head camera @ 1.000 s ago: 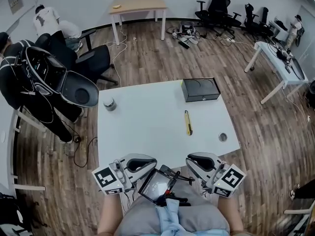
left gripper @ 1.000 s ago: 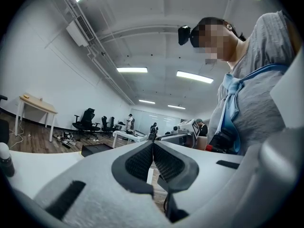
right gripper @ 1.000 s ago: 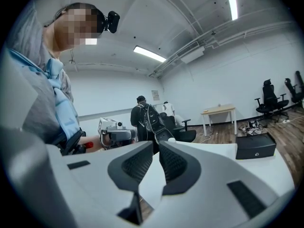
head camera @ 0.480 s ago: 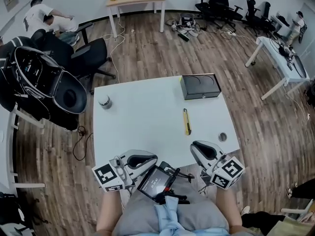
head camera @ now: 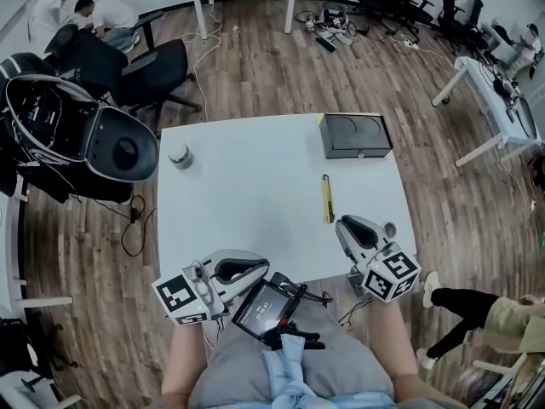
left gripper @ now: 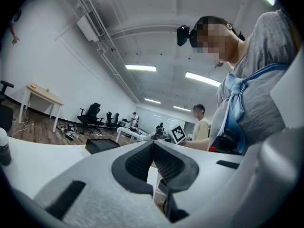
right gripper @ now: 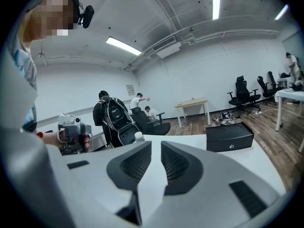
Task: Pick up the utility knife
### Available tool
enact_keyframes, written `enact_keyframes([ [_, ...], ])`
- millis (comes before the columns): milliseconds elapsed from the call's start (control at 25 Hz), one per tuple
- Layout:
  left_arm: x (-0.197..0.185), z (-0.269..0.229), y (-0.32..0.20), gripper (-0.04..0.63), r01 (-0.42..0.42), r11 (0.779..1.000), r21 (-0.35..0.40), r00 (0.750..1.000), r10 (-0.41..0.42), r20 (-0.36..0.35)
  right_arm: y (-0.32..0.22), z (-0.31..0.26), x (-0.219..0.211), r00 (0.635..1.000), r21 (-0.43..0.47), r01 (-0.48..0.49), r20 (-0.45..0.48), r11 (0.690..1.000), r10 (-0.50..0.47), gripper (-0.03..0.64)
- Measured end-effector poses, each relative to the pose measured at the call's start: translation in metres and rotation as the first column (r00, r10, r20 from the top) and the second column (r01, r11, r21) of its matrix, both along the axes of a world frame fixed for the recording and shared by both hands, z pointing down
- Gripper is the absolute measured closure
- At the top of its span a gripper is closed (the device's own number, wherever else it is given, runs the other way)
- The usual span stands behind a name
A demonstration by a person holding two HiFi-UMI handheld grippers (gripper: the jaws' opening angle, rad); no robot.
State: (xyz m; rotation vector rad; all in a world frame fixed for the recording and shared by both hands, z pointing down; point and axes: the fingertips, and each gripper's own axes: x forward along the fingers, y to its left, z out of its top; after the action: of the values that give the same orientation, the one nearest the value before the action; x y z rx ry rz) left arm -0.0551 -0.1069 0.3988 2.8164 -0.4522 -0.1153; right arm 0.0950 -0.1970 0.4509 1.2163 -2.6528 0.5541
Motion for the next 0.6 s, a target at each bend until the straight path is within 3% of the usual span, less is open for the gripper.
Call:
enact_keyframes([
  [160, 0.003, 0.003, -0.007, 0.578, 0.001, 1.000, -0.021, 1.000, -0.001, -0.003, -0.020, 0.015, 0.007, 0.999, -0.043, -0.023, -0.024, 0.999, 0.022, 0.526],
  [600, 0.000, 0.008, -0.010, 0.578, 0.002, 0.998, -0.059, 1.000, -0.002, -0.002, -0.045, 0.052, 0.008, 0.993, -0.114, -0.080, -0.091, 0.990, 0.070, 0.513],
])
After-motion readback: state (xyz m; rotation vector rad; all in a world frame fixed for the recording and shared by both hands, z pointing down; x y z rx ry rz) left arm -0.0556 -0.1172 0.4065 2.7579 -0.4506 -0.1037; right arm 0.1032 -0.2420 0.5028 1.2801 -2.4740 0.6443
